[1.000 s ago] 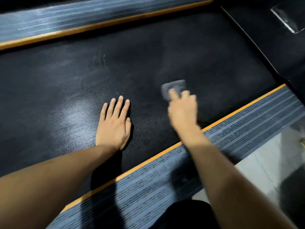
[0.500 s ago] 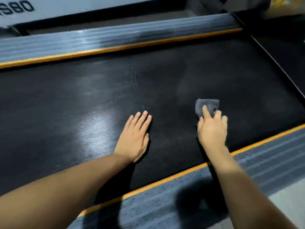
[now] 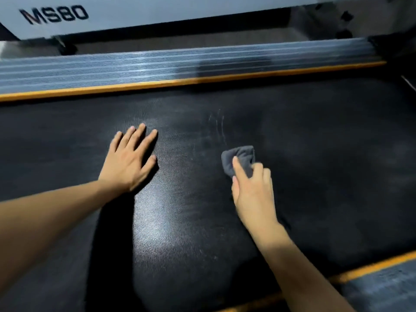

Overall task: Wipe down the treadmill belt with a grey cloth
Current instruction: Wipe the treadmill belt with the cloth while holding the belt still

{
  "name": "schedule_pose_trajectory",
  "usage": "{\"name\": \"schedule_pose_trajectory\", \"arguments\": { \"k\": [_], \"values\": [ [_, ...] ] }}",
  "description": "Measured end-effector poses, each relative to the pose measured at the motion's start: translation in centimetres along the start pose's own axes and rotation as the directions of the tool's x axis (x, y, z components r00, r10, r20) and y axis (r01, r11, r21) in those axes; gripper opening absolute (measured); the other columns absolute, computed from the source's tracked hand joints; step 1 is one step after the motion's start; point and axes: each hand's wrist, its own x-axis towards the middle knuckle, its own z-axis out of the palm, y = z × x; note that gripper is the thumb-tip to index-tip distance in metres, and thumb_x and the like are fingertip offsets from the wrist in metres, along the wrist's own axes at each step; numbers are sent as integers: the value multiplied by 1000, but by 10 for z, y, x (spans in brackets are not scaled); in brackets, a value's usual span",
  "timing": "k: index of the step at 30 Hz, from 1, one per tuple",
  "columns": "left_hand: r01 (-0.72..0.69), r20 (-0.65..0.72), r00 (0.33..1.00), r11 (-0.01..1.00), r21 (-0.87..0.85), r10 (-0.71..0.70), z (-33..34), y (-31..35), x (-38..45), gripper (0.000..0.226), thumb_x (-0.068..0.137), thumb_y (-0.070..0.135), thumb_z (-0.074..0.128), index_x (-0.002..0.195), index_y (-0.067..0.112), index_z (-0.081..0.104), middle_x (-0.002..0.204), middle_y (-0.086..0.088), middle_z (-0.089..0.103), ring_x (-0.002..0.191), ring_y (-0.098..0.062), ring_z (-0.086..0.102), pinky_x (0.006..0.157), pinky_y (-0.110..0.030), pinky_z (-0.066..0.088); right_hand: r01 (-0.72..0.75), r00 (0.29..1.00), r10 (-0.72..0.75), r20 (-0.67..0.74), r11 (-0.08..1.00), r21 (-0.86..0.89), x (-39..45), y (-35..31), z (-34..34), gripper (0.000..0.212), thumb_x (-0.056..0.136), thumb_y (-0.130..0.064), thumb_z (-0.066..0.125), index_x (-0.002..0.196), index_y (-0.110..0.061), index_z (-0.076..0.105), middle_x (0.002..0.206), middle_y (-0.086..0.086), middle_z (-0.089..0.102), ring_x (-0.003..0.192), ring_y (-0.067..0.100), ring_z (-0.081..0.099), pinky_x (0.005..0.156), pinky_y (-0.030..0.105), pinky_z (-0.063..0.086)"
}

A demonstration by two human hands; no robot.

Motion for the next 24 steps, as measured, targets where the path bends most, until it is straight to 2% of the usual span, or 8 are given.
{"name": "schedule_pose_trajectory", "arguments": {
  "k": [7, 11, 13, 15, 16, 18, 21, 24],
  "values": [
    [5, -35, 999, 999, -35, -6, 11, -7, 6, 67, 99, 51, 27, 162, 30, 17, 171, -3, 14, 158, -22, 7, 127, -49, 5, -19, 1000, 19, -14, 998, -53, 118, -23, 46, 45, 94, -29, 55, 139, -24, 54, 112, 18, 56, 97, 38, 52, 85, 50, 42],
    [0, -35, 999, 999, -32, -2, 11, -7, 8, 68, 100, 51, 26, 163, 29, 14, 171, -4, 13, 158, -23, 6, 127, -50, 6, -22, 999, 24, -42, 999, 44, 176, -23, 69, 46, 96, -28, 51, 142, -22, 51, 139, 21, 50, 131, 39, 44, 109, 51, 33],
    [-5, -37, 999, 999, -34, 3, 11, -7, 8, 68, 100, 51, 25, 163, 29, 13, 171, -4, 12, 158, -24, 6, 127, -52, 7, -147, 989, 145, 28, 981, 125, 198, -24, 78, 48, 100, -26, 46, 148, -20, 43, 151, 20, 38, 141, 36, 33, 113, 47, 29],
    [-6, -40, 999, 1000, -29, 4, 11, -7, 9, 68, 100, 50, 26, 163, 27, 14, 171, -5, 12, 158, -24, 6, 127, -52, 8, -261, 965, 263, 5, 956, 137, 205, -47, 85, 47, 98, -25, 50, 144, -20, 47, 144, 17, 43, 131, 35, 43, 104, 45, 37],
    [-7, -40, 999, 1000, -28, 6, 12, -7, 9, 68, 100, 49, 27, 163, 27, 15, 171, -5, 12, 158, -24, 6, 126, -52, 8, -238, 969, 244, -28, 961, 137, 202, -70, 86, 45, 94, -23, 53, 139, -20, 52, 135, 16, 50, 120, 36, 50, 96, 45, 42],
    [-3, -44, 999, 1000, -30, 2, 12, -7, 8, 68, 99, 49, 28, 162, 25, 18, 171, -6, 13, 158, -25, 8, 126, -53, 9, -36, 998, 45, -38, 980, 197, 188, -120, 87, 43, 89, -20, 59, 132, -17, 58, 123, 16, 56, 107, 37, 56, 86, 44, 47],
    [-15, -42, 999, 999, -37, 13, 10, -7, 9, 68, 99, 48, 28, 162, 24, 19, 171, -6, 15, 158, -26, 10, 126, -53, 10, 178, 978, -201, 52, 941, 289, 179, -147, 88, 47, 95, -20, 55, 142, -20, 51, 143, 17, 48, 128, 36, 47, 102, 46, 41],
    [-13, -44, 999, 999, -41, 11, 10, -7, 8, 68, 99, 49, 27, 162, 25, 19, 171, -5, 14, 158, -24, 9, 126, -52, 9, 127, 992, -129, -10, 959, 252, 193, -102, 86, 45, 90, -17, 57, 135, -18, 59, 131, 21, 57, 113, 42, 57, 93, 45, 49]
  ]
}}
